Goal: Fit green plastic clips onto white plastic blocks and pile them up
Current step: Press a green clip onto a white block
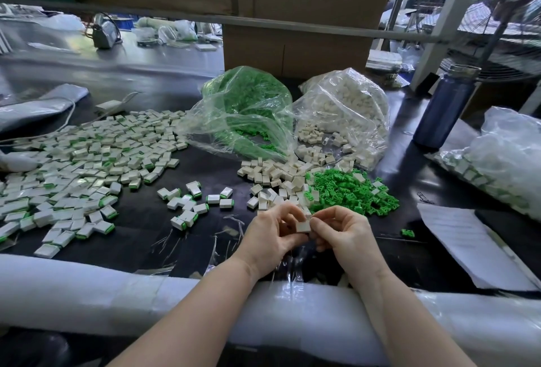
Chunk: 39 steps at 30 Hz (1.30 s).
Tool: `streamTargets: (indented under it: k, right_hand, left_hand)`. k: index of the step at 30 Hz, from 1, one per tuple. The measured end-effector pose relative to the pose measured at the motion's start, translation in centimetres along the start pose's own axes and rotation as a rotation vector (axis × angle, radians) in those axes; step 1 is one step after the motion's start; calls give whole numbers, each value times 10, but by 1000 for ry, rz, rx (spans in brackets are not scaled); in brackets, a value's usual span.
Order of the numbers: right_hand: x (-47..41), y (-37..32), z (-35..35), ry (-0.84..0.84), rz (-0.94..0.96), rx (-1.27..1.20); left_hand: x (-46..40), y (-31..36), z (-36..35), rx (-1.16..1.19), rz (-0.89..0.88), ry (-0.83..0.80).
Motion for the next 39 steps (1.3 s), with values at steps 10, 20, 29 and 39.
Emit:
streamTargets:
  k: [10, 20, 29, 39]
  right_hand:
    - [0, 3, -2, -12, -36, 0]
    - [3, -1, -11, -74, -88, 84]
    - [3, -3, -11, -66, -65, 116]
    - [2, -6, -7, -40, 17, -36]
  left_hand:
    - [-1, -2, 1, 10, 35, -12]
    - [-1, -7, -2, -29, 81, -58]
    - [1, 0, 0, -157, 41, -23]
    - [2, 1, -3, 70, 58, -18]
Point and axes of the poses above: each hand's wrist, its own x-axis away from the middle knuckle, its own z-axis out of the back of the hand, y = z × x, the point moved 10 cm from there along -x, towards the middle knuckle, and after that the axes turned 15 degrees about -y, right-handed, at the moved point
